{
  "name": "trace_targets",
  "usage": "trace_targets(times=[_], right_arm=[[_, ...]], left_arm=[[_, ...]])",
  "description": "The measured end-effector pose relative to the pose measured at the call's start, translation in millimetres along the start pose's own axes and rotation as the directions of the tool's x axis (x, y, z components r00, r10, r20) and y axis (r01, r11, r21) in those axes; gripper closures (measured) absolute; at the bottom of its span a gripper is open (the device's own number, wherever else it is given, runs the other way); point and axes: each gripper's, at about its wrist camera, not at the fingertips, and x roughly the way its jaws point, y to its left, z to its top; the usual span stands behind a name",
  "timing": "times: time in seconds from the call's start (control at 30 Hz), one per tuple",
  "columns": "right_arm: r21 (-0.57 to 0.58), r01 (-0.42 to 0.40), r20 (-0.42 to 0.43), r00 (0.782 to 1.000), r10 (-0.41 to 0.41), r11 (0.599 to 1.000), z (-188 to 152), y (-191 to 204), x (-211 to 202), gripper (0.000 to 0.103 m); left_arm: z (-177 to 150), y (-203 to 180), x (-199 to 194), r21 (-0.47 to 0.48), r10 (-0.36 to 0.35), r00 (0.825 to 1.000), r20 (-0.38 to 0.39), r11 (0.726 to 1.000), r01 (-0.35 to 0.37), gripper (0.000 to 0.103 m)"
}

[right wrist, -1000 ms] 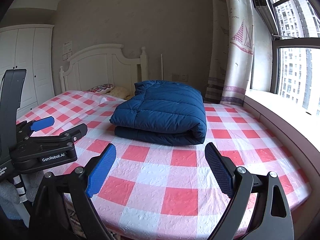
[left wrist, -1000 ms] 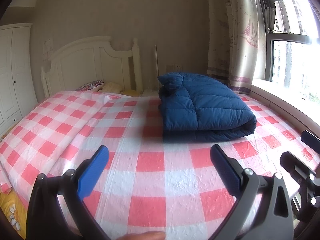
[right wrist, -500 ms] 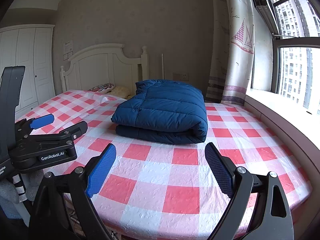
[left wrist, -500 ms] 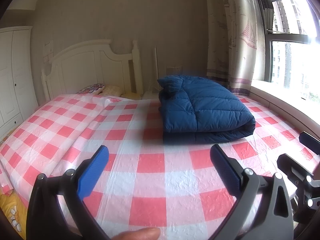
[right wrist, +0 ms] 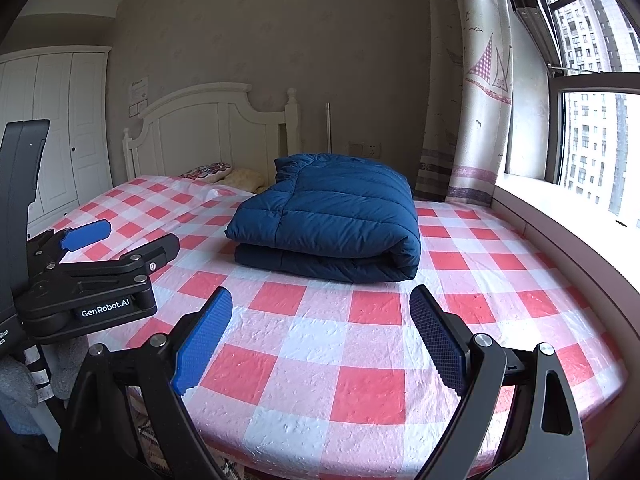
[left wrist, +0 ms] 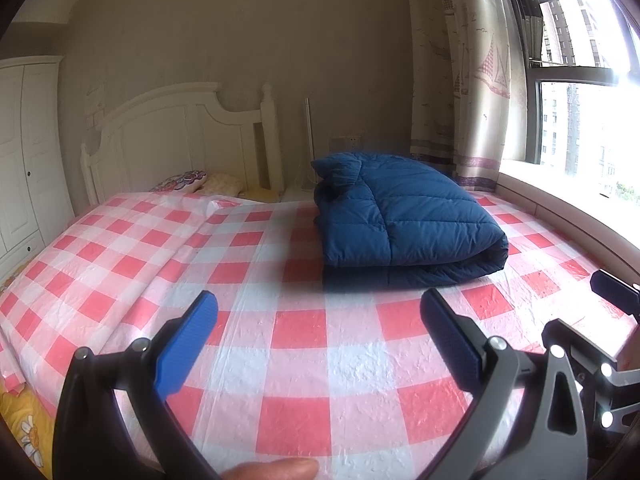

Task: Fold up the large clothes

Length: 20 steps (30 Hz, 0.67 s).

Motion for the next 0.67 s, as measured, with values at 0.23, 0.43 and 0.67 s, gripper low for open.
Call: trace_targets(times=[0.23,0.43,0.67], right_arm=[[0.011,-0.008,-0.034,0.999,0.008,1.0,-3.3,-3.0,10.5,0.016],[0.029,0.014,-0.043,0.999,-0.013,0.999,1.7,-18.2,21.2,0.016],[0.118,0.293,-0.1,0.954,-0.282,0.949,69.5,-152.1,30.5,0.016]], left_arm=[[3.7,-0.4,15.8,-0.004,-0.028,1.0,-0.011,1.0,0.028,0.002],[11.6,3.2,33.4,-0.01,-0.042,0.998,0.037,0.999,0.042,0.002],[62.3,130.5,101.1,-0.081,0.06,0.986,-0.154,0.994,-0.073,0.002]])
